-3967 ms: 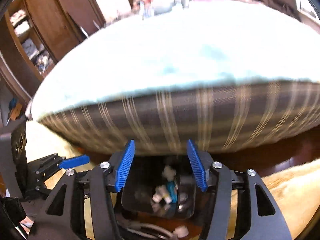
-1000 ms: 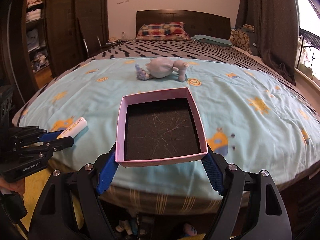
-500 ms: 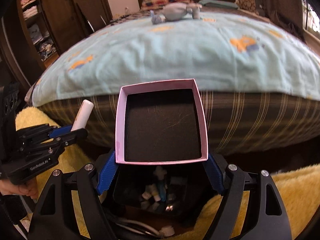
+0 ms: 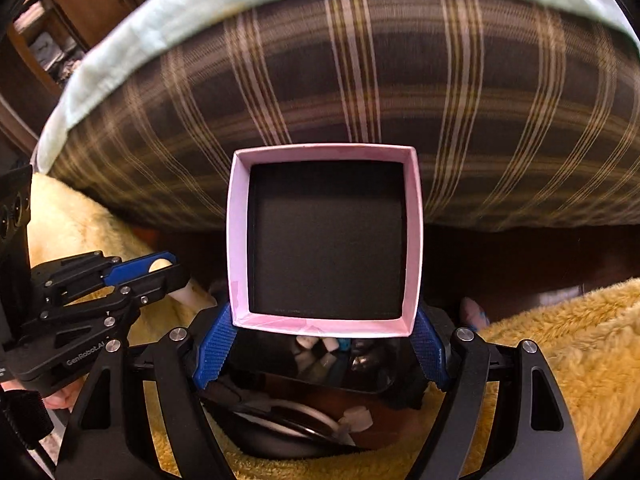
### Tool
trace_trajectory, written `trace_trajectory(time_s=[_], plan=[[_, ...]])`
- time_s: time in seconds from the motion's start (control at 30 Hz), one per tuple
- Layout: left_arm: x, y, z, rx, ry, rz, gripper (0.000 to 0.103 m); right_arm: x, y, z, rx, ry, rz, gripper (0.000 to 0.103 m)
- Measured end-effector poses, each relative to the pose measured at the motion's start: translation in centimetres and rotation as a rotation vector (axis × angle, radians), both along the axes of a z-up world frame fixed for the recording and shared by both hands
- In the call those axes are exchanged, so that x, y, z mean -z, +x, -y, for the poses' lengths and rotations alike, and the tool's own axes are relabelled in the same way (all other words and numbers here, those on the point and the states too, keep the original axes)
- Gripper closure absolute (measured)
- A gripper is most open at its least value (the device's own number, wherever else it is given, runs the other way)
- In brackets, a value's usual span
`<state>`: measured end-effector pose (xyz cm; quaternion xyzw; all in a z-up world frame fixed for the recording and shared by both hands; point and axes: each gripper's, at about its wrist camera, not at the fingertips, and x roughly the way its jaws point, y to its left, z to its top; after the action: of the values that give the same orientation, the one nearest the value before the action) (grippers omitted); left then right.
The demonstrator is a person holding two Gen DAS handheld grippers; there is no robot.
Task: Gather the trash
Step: 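Lower yellow tube and pink box into the bin and open both tools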
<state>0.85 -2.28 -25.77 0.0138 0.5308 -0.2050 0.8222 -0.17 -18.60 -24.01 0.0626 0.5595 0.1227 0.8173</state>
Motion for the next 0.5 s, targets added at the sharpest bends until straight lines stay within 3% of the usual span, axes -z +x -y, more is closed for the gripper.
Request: trace_trajectory(time_s=[0.17,0.5], plan=[[0.9,0.1,0.9,0.03,0.02,-0.026,0.084,1.3,0.0,0.1,0.005,0.011,-0.06,0.025],[1.8,0.7,1.4,0.04,0.02,-0.075,0.081,1.9,0.9,0.7,0.017,0.027,-0.066,0.024]])
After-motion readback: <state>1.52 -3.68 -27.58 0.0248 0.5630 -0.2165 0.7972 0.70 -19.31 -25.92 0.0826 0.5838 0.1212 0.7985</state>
